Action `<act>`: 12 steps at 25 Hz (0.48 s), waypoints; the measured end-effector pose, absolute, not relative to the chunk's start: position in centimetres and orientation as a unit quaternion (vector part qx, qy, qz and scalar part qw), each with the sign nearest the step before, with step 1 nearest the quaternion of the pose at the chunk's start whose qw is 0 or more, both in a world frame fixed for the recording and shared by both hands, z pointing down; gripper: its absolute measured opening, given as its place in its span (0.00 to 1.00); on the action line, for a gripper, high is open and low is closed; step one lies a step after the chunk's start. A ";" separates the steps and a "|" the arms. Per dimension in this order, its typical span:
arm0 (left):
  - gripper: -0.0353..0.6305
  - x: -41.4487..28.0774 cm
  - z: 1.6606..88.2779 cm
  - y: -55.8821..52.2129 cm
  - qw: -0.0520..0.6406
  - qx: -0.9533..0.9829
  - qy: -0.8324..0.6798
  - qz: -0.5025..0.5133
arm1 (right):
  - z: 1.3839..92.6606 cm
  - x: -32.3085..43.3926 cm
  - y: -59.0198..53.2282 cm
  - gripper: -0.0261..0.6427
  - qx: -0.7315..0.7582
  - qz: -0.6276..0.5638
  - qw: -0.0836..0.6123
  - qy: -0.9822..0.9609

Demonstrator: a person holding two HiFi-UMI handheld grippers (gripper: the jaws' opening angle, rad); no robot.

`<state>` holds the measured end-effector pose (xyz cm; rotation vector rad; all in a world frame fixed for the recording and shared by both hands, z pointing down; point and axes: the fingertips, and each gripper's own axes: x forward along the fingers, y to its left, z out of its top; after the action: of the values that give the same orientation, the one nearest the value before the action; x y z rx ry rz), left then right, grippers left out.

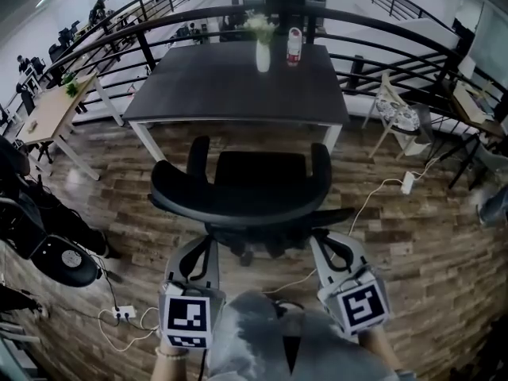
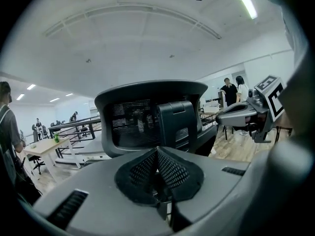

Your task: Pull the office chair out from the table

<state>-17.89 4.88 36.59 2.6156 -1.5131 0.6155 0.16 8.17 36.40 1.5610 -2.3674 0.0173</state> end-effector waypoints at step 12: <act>0.07 -17.8 36.4 5.1 0.025 0.847 -0.493 0.199 | 36.6 0.6 8.4 0.04 0.544 0.003 0.156 -0.825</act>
<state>-17.76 5.08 36.41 2.6182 -1.5237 0.6153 0.58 8.44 36.58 1.5566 -2.3621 0.0073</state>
